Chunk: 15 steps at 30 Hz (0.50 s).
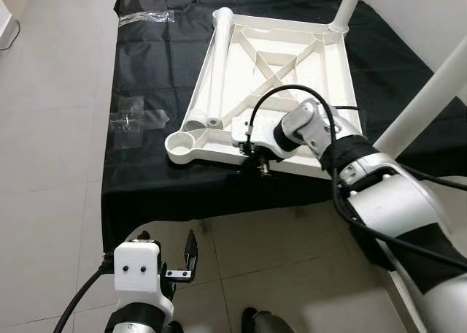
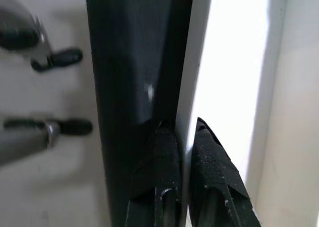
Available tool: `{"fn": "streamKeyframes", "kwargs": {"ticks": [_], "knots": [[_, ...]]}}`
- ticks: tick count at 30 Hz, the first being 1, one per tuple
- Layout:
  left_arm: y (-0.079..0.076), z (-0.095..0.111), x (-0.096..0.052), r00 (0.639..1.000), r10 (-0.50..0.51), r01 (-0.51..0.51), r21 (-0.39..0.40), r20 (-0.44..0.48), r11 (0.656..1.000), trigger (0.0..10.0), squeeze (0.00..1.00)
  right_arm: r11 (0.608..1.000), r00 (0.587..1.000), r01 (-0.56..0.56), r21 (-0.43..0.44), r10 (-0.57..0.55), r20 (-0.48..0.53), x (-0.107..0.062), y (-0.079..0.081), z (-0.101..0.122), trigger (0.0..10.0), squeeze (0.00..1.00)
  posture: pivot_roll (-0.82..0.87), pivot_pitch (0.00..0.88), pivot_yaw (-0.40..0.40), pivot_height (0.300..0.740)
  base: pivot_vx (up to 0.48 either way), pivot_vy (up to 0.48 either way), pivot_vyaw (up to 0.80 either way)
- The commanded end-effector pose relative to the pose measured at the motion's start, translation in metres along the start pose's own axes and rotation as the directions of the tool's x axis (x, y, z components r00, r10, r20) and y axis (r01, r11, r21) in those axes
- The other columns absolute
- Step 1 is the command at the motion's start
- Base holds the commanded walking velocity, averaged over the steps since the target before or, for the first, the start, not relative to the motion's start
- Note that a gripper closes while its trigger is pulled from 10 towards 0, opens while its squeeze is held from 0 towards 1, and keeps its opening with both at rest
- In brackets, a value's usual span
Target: Building children table
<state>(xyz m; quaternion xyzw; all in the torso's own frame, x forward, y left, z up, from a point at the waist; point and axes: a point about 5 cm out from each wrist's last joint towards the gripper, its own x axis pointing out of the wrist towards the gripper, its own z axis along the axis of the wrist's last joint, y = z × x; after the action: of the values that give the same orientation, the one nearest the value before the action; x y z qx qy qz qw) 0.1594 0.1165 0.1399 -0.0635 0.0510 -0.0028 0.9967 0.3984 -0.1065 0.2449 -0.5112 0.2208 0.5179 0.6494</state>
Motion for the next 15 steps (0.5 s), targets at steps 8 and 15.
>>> {"fn": "streamKeyframes", "kwargs": {"ticks": [8, 15], "knots": [[-0.034, -0.003, -0.005, 0.992, -0.124, 0.121, -0.082, -0.023, 0.989, 10.0, 0.00, 0.984, 0.984, -0.057, -0.168, 0.027, -0.175, 0.005, 0.009, -0.018, 0.0, 0.00, -0.06, 0.245, -0.092, 0.740, 0.000, 0.000, 0.00], [-0.034, -0.003, -0.005, 0.992, -0.122, 0.120, -0.078, -0.023, 0.990, 10.0, 0.00, 0.950, 0.944, -0.021, -0.310, -0.083, -0.320, -0.003, 0.003, -0.032, 0.0, 0.00, -0.06, 0.246, -0.094, 0.740, 0.000, 0.000, 0.00]]}}
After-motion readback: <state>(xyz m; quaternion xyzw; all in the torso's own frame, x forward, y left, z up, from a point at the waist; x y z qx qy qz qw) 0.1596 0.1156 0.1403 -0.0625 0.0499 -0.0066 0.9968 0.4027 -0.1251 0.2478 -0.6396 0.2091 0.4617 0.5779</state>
